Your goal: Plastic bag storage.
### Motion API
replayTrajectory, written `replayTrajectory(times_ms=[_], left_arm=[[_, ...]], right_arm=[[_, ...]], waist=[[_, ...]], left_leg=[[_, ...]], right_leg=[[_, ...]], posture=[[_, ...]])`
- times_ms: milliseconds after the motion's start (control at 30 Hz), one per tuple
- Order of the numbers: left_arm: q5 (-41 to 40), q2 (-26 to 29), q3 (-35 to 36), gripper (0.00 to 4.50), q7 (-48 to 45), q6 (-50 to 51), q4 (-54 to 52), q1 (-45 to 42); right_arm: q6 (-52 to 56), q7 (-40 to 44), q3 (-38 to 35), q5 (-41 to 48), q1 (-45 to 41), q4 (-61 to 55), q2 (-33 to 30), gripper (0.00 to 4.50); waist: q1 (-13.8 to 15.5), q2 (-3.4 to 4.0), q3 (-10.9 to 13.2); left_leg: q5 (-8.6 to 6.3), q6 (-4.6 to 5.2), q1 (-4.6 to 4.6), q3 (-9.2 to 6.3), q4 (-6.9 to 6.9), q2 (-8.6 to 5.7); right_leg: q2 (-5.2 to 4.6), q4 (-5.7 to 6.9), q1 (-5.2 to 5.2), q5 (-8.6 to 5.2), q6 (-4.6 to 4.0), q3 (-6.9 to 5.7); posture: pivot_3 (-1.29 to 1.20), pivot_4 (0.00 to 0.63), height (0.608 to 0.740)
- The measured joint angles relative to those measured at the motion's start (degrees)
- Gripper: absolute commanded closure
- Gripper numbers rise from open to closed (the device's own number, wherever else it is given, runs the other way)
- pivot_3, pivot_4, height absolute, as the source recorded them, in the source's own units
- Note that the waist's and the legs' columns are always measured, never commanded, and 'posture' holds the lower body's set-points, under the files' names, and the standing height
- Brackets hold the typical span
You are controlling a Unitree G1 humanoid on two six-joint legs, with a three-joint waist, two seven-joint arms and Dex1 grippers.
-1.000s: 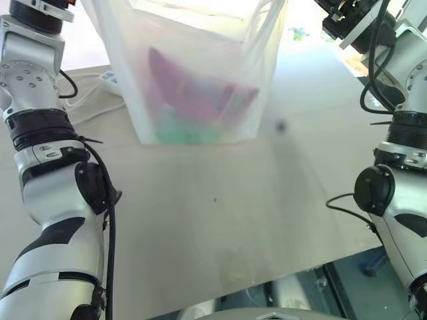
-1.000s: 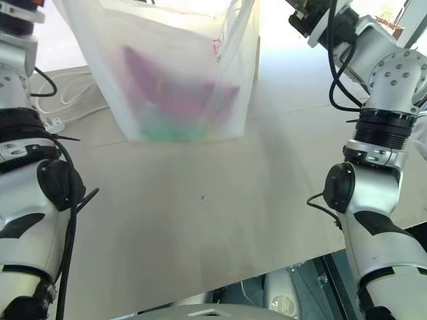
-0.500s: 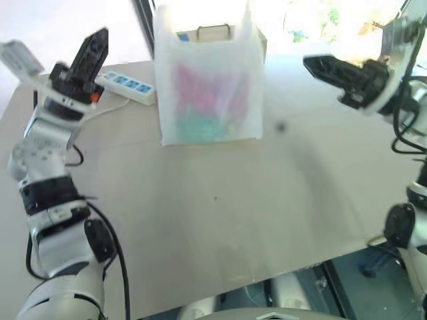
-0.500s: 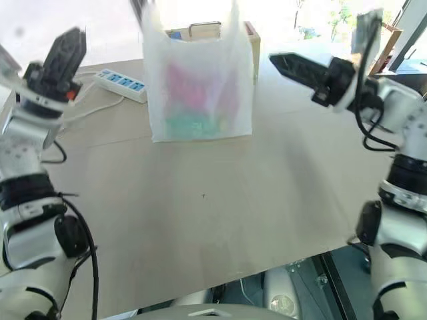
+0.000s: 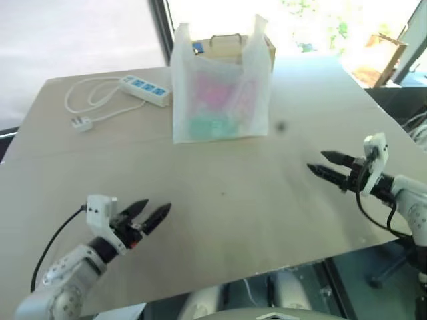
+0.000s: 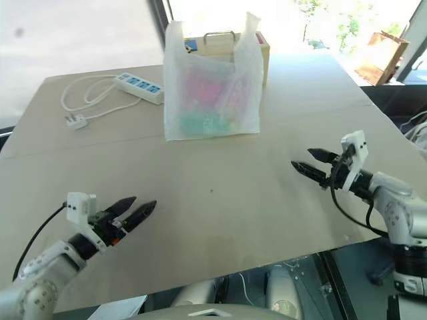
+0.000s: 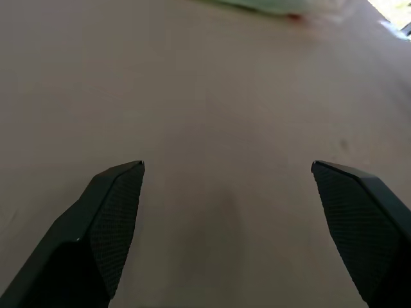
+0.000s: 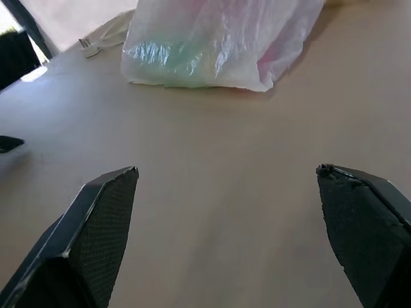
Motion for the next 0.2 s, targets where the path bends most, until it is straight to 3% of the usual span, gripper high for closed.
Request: replayTrajectory(times_ms=[200], left_arm=[[6.6, -4.6, -2.1, 0.08, -1.5, -13.1, -0.6, 5.0]], right_arm=[[-17.0, 6.5, 0.9, -7.3, 3.8, 10.7, 0.1, 0.0]], waist=[[0.5, 0.06, 0.0]], left_leg=[[-0.02, 0.03, 0.36, 0.12, -0.28, 0.06]], right_leg=[[0.02, -0.36, 0.32, 0.01, 0.01, 0.11]], posture=[[0.0, 0.15, 0.74]])
